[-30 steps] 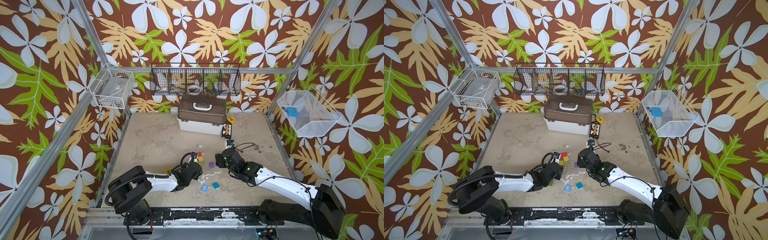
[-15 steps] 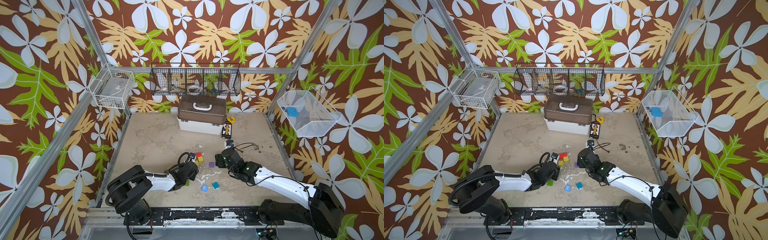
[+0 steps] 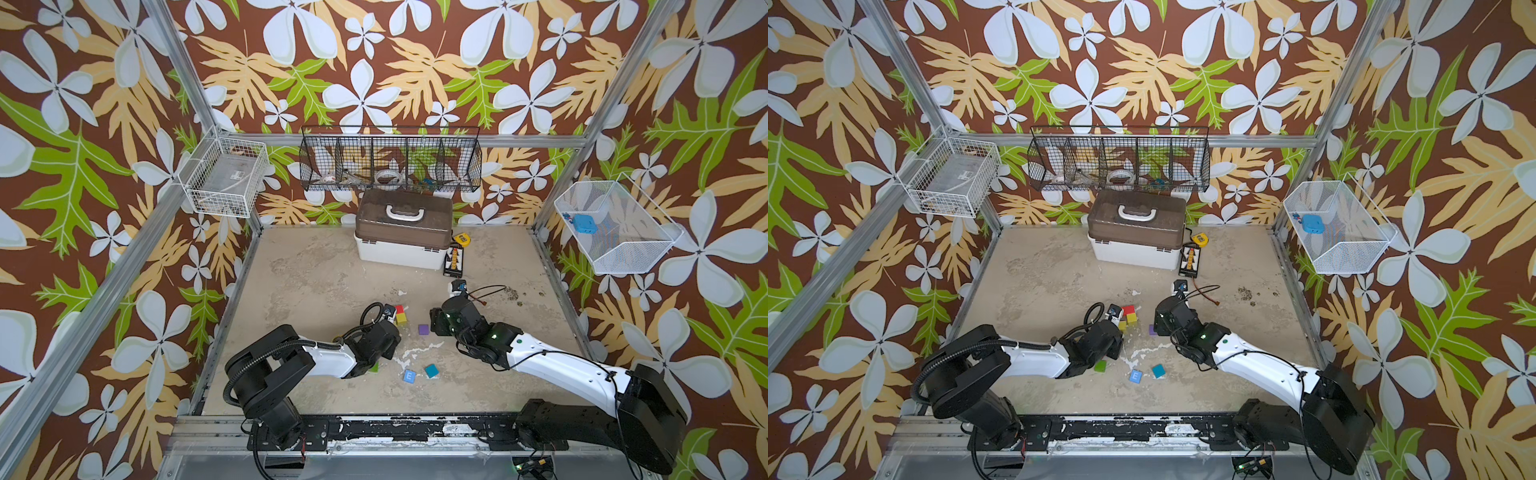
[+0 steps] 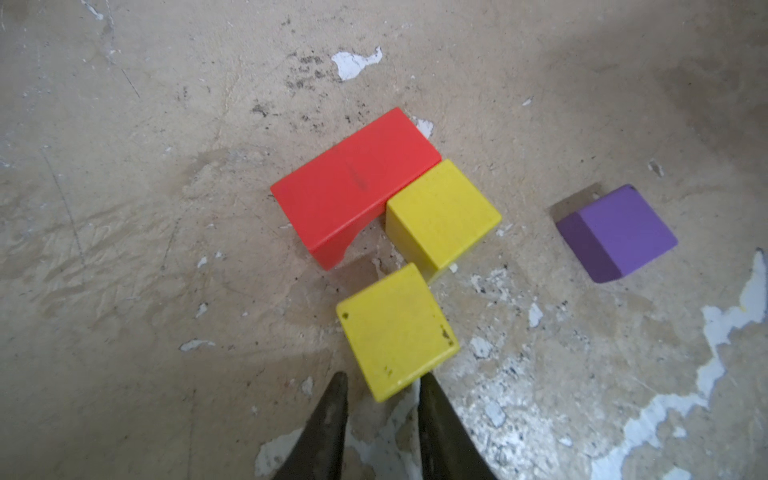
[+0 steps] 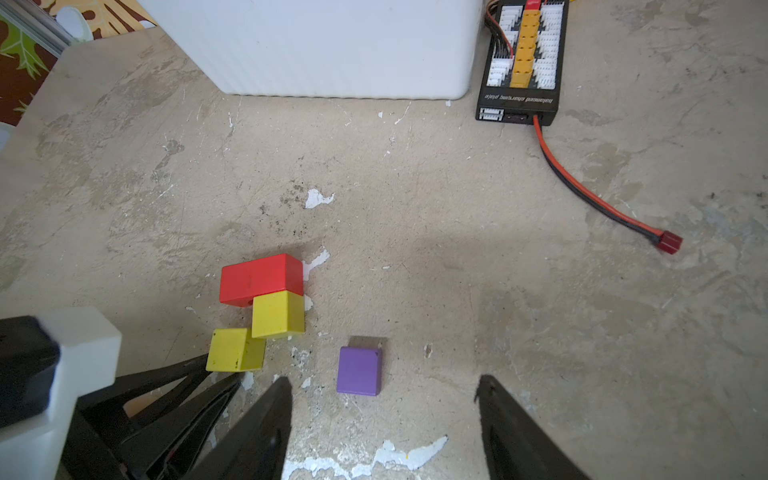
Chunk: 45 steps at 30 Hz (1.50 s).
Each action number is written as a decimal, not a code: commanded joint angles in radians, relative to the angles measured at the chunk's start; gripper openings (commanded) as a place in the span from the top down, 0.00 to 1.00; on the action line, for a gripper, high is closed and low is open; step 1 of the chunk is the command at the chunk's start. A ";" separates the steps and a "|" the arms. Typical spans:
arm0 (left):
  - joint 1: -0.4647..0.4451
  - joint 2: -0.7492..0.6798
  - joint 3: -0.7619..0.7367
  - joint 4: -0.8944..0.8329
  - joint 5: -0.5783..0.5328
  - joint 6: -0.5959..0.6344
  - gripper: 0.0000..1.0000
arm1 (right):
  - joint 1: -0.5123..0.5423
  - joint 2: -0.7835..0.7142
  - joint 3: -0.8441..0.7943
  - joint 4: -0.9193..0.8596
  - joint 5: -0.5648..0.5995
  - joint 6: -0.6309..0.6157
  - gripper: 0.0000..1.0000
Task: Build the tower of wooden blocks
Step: 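Push the yellow cube beside the first yellow cube under the red arch, release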
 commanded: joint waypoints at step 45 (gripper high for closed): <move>0.029 0.093 0.076 0.010 -0.011 -0.003 0.76 | 0.000 0.013 0.012 -0.009 0.010 -0.004 0.29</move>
